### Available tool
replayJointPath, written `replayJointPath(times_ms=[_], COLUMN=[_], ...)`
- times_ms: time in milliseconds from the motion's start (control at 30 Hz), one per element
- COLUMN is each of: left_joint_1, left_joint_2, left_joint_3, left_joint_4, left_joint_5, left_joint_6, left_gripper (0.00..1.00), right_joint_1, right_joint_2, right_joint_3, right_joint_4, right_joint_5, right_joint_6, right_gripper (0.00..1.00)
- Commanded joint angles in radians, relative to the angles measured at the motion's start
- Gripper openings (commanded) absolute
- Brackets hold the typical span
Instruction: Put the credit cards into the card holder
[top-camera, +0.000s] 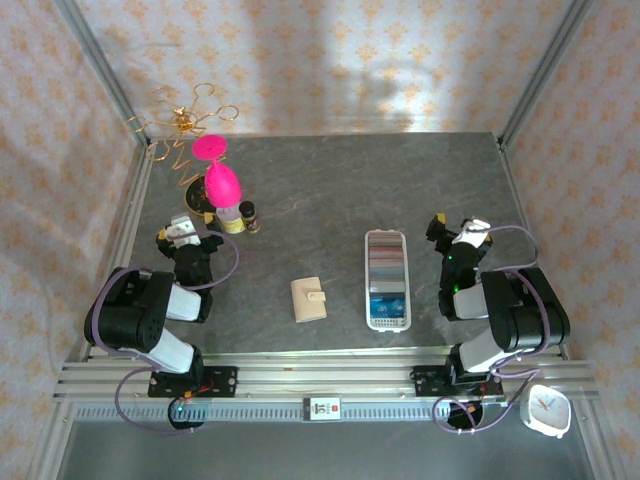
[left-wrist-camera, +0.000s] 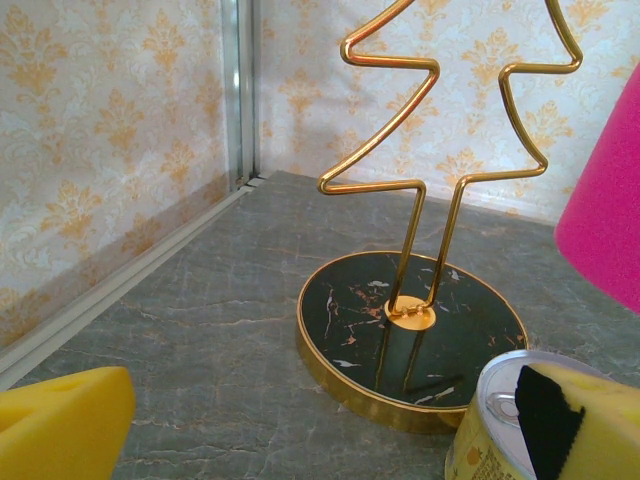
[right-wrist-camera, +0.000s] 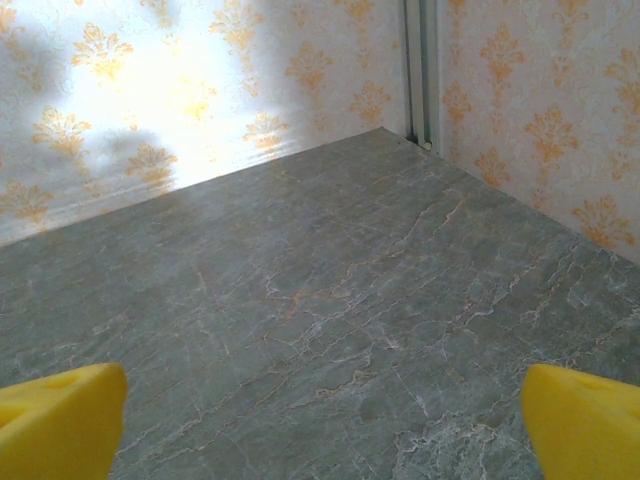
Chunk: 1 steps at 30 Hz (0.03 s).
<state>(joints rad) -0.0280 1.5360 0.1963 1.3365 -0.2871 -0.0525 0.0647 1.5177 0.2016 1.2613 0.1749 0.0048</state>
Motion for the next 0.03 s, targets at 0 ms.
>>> replayJointPath(times_ms=[0], left_joint_1=[-0.003], left_joint_2=[0.004], left_joint_3=[-0.003], left_joint_4=[0.033], left_joint_5=[0.020], left_joint_6=[0.002], left_gripper=[0.99], right_joint_1=[0.005], right_joint_2=[0.004], right_joint_3=[0.012], right_joint_4=[0.010], right_joint_5=[0.002], right_joint_6=[-0.018], right_gripper=[1.00])
